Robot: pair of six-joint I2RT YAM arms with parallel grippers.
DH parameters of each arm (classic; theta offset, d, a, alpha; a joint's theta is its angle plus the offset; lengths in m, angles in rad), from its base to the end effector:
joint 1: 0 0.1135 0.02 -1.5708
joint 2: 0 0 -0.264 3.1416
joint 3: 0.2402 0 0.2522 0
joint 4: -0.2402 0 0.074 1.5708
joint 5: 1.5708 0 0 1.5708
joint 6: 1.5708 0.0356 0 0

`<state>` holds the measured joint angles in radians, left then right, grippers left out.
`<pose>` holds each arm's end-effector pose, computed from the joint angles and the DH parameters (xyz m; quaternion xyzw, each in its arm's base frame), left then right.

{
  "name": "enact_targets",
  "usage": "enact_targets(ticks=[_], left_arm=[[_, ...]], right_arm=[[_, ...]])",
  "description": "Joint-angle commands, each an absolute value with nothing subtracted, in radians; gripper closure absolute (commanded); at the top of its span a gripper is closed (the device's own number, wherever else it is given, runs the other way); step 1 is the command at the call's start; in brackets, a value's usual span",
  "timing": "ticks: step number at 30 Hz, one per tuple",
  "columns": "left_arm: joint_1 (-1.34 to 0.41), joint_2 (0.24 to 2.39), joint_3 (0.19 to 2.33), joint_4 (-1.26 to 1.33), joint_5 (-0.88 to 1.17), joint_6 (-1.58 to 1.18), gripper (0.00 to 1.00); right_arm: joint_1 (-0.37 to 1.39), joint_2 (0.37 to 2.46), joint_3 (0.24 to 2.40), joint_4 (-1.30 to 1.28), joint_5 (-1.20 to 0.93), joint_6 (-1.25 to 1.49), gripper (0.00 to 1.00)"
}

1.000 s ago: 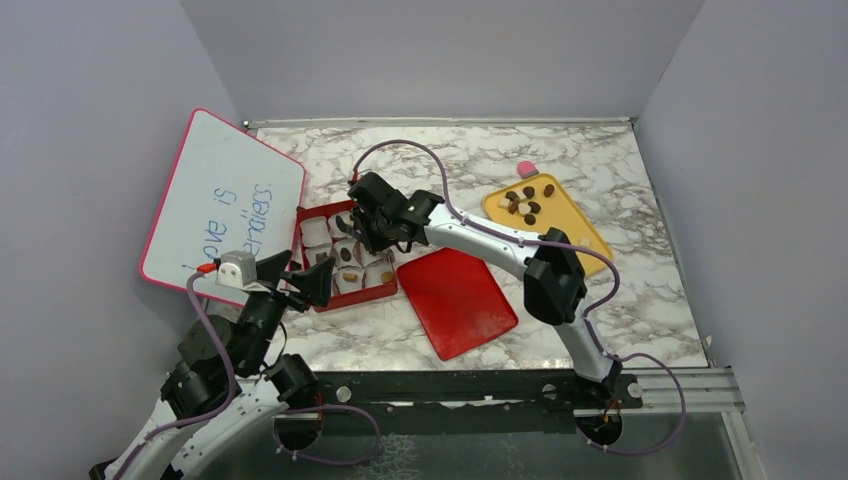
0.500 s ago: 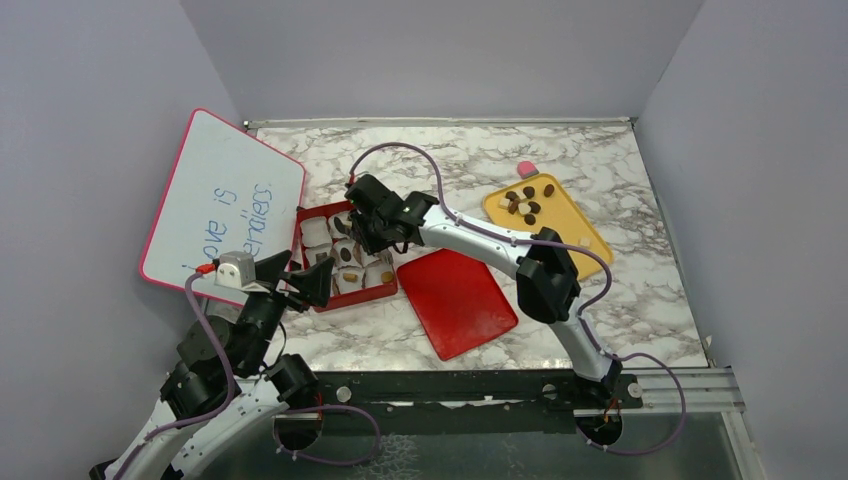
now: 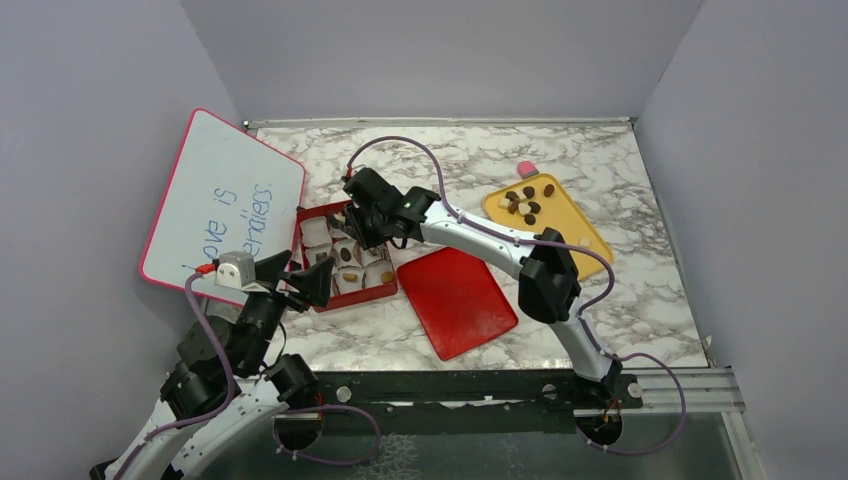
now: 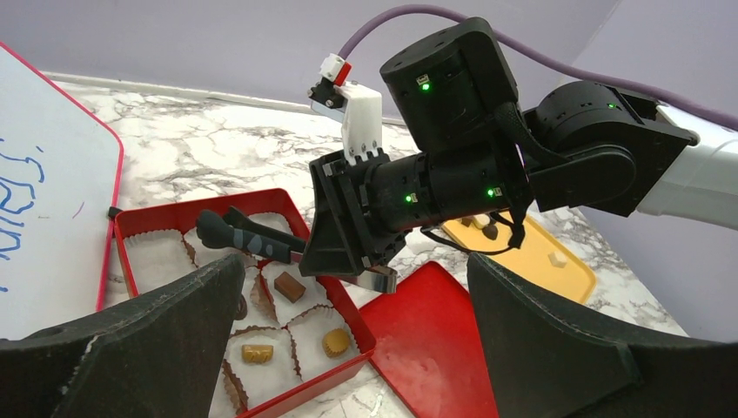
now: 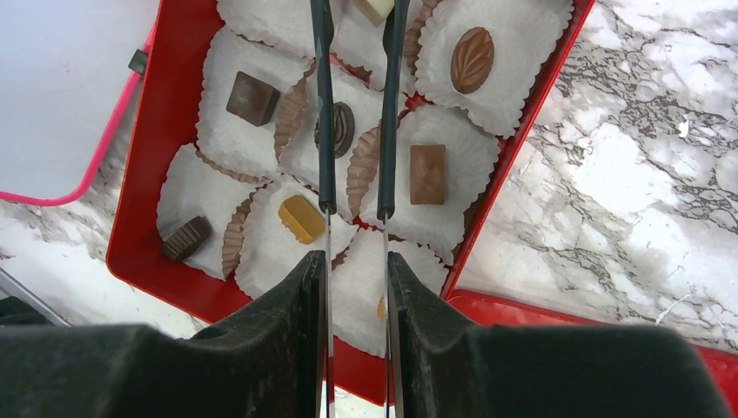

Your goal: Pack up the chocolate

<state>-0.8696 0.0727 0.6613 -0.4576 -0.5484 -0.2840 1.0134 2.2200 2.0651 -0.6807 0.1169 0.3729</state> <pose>0.0339 -0.0114 0.3322 -0.0117 0.6664 -0.2451 0.7040 0.2703 0.4257 0.2642 -0.2733 0.8908 0.1873 0.3108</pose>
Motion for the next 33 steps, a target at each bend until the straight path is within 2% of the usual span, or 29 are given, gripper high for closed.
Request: enact_targets(ticks=[1,12,25,33], left_arm=[[-0.866,0.052,0.659,-0.446,-0.568,-0.283,0.01],[-0.866,0.055,0.659,-0.447,-0.568,-0.282,0.01],[-0.866,0.057,0.659,-0.447,-0.569,-0.283,0.01],[-0.866,0.058,0.659,-0.447,-0.57,-0.282,0.01]], right_arm=[[1.02,2.22,2.07,-0.663,0.091,0.374,0.69],[1.02,2.266,2.098,-0.693,0.145,0.365,0.68],[1.02,2.246,2.113,-0.733,0.21,0.362,0.59],[1.02,2.225,2.141,-0.753,0.188,0.35,0.58]])
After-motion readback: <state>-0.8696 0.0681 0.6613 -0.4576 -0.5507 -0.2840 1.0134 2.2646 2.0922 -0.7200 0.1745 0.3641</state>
